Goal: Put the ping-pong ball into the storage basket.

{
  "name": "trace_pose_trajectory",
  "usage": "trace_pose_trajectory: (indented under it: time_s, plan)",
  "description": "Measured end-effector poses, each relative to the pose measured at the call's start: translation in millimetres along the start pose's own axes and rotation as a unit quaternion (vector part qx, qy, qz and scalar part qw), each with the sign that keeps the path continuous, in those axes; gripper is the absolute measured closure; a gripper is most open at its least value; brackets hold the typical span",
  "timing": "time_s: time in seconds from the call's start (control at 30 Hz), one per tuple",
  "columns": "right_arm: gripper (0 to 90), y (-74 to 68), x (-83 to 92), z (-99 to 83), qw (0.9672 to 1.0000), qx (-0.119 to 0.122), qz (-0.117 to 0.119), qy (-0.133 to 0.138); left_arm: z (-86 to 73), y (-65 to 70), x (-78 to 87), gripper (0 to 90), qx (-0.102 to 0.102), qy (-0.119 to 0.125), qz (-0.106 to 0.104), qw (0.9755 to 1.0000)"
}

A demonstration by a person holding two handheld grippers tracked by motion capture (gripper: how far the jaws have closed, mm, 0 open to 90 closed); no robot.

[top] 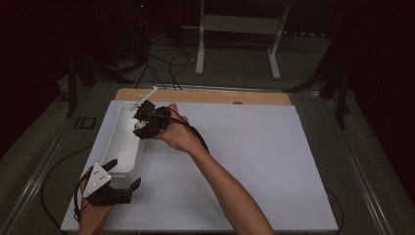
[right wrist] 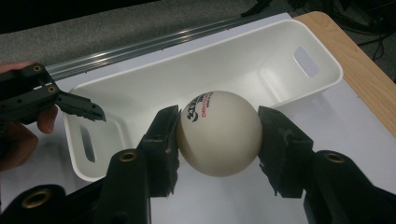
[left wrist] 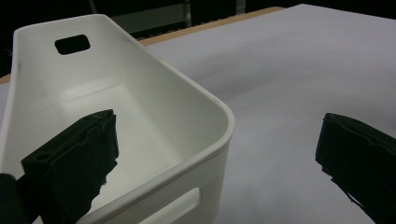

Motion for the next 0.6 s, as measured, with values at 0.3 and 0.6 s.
trace_pose_trajectory:
  time_s: [0.3, 0.6]
  plan:
    - [50.5, -3.6, -2.4, 3.4, 1.0, 0.004, 0.003, 0.003, 0.0, 0.0, 0.0, 0.0, 0.0, 0.0, 0.0, 1.0]
    - [50.5, -8.1, -3.8, 6.7, 0.9999, 0.009, 0.005, 0.006, 0.0, -0.1, 0.0, 0.0, 0.0, 0.0, 0.001, 1.0]
Point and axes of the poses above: each handheld gripper's, and its own axes: x roughly backward along the jaws, z roughly out of its top, y roughly to its right, the point moved 4 cm from there along -x, roughly forward along the jaws, and after that the axes turned 13 degrees about -y, right-handed, at the moved point
